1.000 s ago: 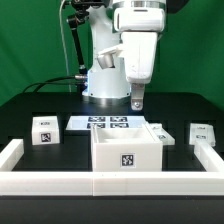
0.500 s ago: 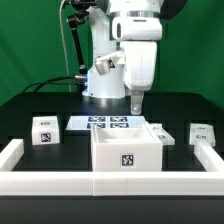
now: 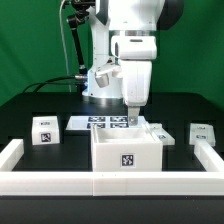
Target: Assemble cabinet
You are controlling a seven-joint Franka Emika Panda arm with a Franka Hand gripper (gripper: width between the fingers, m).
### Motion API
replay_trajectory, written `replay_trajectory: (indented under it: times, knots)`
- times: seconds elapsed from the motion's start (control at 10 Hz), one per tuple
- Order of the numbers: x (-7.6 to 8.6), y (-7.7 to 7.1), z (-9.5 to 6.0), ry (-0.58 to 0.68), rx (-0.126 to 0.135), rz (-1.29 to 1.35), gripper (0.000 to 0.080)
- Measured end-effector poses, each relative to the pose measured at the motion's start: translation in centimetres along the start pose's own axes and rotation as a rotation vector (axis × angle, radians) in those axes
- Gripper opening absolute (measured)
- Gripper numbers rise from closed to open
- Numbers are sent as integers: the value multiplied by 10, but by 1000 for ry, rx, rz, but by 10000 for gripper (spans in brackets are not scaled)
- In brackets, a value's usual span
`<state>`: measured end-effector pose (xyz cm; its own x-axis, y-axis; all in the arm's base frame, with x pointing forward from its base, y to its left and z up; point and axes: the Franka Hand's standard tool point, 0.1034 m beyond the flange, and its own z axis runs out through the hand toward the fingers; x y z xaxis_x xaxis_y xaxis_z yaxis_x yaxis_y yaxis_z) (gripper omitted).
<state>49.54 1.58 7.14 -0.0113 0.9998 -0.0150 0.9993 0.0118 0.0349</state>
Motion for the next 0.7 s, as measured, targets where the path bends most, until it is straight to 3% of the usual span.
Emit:
replay_trajectory:
  times: [0.1,0.4,0.7]
  knots:
    - [0,-1,0,0,1,0,798]
    - [2,-28,15,5,32,-8,798]
    - [4,-43,33,14,57,-7,798]
